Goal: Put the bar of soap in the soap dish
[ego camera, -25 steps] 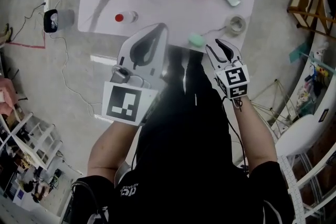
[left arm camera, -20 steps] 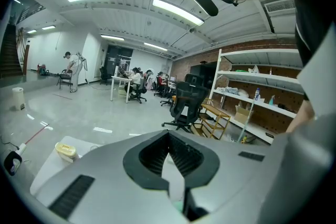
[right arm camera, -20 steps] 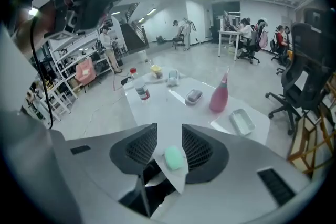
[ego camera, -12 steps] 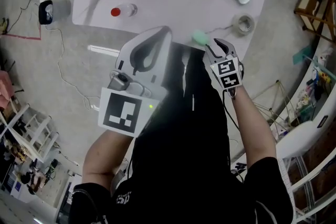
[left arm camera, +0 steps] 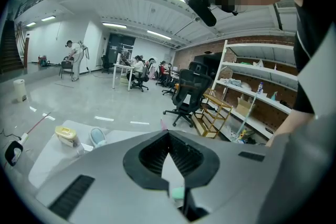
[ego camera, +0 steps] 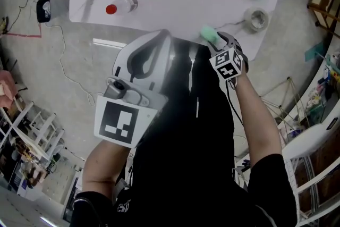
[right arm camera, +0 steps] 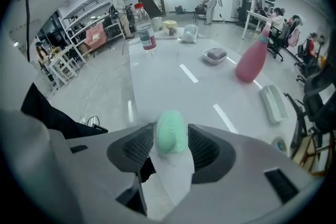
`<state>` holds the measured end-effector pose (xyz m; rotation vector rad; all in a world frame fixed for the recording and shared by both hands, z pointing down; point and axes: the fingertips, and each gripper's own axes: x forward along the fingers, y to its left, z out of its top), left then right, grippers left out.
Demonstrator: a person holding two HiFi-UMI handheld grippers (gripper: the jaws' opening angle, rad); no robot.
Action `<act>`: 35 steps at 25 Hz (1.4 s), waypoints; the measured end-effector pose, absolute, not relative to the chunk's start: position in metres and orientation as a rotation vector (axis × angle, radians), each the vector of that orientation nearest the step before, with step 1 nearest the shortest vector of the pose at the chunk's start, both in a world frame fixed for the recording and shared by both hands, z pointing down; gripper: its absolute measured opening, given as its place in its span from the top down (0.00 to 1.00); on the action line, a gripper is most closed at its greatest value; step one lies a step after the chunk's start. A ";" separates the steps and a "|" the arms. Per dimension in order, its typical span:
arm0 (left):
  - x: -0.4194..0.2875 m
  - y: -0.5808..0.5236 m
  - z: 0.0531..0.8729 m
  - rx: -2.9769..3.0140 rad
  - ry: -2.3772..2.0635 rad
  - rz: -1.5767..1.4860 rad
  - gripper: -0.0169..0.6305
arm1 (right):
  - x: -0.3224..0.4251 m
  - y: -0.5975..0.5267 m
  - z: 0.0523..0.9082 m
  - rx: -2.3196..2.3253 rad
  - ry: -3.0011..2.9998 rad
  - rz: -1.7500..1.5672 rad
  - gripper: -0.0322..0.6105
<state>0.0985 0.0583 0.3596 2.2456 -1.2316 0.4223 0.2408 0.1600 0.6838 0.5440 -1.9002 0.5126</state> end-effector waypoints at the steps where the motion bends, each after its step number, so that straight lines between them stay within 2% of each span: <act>1: 0.100 0.059 0.364 2.244 -1.220 0.429 0.96 | 0.241 0.160 0.690 0.533 -1.888 0.506 0.63; 4: 0.103 0.059 0.375 2.238 -1.193 0.438 0.96 | 0.243 0.161 0.707 0.494 -1.854 0.502 0.54; 6: 0.103 0.058 0.378 2.238 -1.186 0.437 0.96 | 0.243 0.161 0.714 0.467 -1.844 0.487 0.51; 26: 0.067 0.055 0.409 2.145 -1.232 0.418 0.96 | 0.230 0.158 0.754 0.416 -1.687 0.492 0.51; 35: 0.074 0.055 0.412 2.157 -1.195 0.395 0.96 | 0.228 0.153 0.754 0.442 -1.603 0.563 0.51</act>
